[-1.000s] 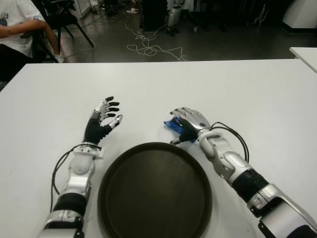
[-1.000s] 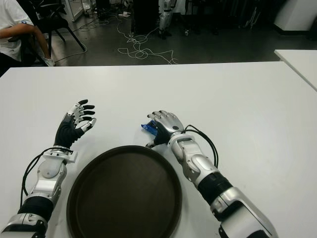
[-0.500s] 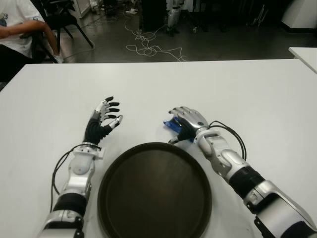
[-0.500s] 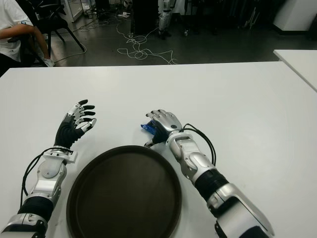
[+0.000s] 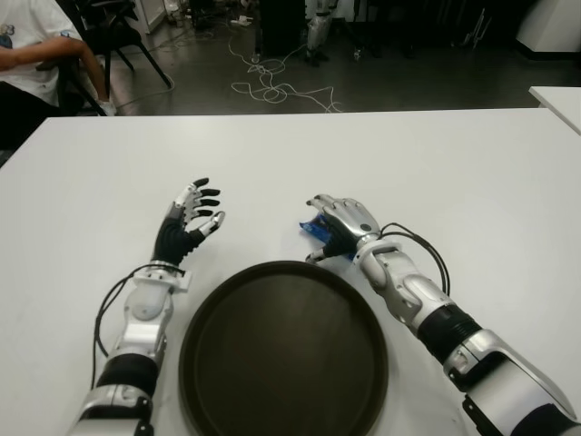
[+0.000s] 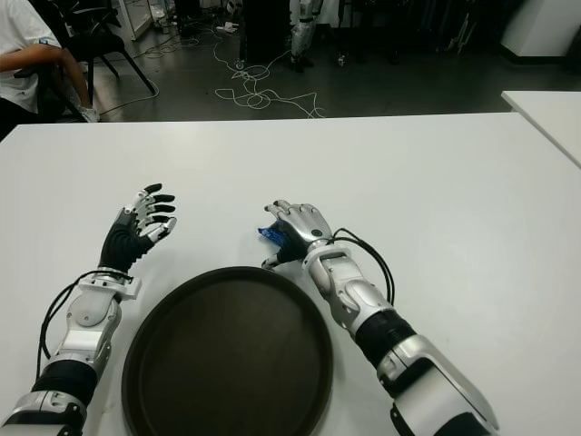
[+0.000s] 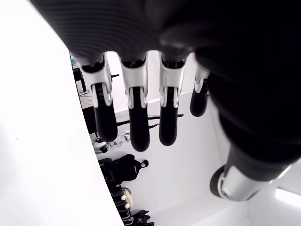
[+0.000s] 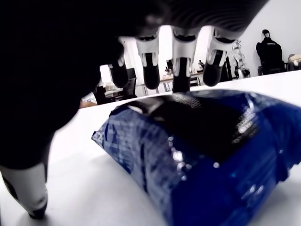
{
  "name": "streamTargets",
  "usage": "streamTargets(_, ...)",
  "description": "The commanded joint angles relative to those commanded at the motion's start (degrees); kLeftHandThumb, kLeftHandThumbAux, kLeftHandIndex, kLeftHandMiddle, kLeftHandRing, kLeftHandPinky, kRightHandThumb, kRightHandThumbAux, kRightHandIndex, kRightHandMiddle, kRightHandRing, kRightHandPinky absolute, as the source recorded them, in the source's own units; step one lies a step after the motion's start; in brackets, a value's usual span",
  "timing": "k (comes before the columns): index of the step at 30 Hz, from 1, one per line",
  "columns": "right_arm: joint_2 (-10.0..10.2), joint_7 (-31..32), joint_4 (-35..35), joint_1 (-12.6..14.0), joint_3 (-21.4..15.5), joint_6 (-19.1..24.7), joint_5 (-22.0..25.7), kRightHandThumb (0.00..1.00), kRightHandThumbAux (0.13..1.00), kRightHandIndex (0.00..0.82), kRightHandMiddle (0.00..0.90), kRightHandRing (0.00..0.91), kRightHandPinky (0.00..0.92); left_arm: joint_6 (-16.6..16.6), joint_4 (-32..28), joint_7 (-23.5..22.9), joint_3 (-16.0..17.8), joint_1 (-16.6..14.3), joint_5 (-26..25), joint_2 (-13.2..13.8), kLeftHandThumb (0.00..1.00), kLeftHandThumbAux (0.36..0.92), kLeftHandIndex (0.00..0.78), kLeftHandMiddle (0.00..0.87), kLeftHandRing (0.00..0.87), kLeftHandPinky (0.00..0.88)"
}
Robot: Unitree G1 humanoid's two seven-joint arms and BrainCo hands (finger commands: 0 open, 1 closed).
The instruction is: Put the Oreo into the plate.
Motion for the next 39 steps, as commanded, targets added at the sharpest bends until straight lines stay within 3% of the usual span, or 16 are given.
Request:
streamTargets(7,-0.03,-1.34,2.72,-1.42,0.23,-0.41,-0.09,0.000,0.830,0.245,0.253,0.286,0.329,-0.13,0.41,0.47,-0.05,-0.04,0.47,0.28,0.154,0.705,0.152,0.250,0.260,0.276)
streamTargets(15,0.51,-3.25,7.09,-3.46,1.15,-0.14,-0.58,0.000,0.830,0.312,0.333,0.375,0.395,-0.46,0.89,1.24,-0.33,-0.27,1.30,0.63,0.112,0.701,0.147,0.248,0.260,0.273)
streamTargets(24,0.80,-4.78,10.37,-5.07,2.14,-0.15,-0.65,0.000,0.810,0.264,0.321,0.388,0.383,-0.95,1.81,0.96,-0.11,-0.61,0.85,0.53,0.114,0.694,0.148,0.258,0.264,0.273)
streamTargets(29,0.71,-5.09,11.30,-5.74,2.75,0.28,-0.84,0.000,0.823,0.276,0.319,0.388,0.385,-1.33,1.95,1.04,-0.05,-0.71,0.68,0.32,0.128,0.703,0.153,0.263,0.267,0.270)
streamTargets(39,0.65,-6.20,13.94,-7.55,3.98,1.93,-1.36,0.000,0.807,0.286,0.351,0.409,0.419,-1.20,1.27,0.62,-0.25,-0.30,0.67,0.60,0.118,0.655,0.142,0.244,0.259,0.272)
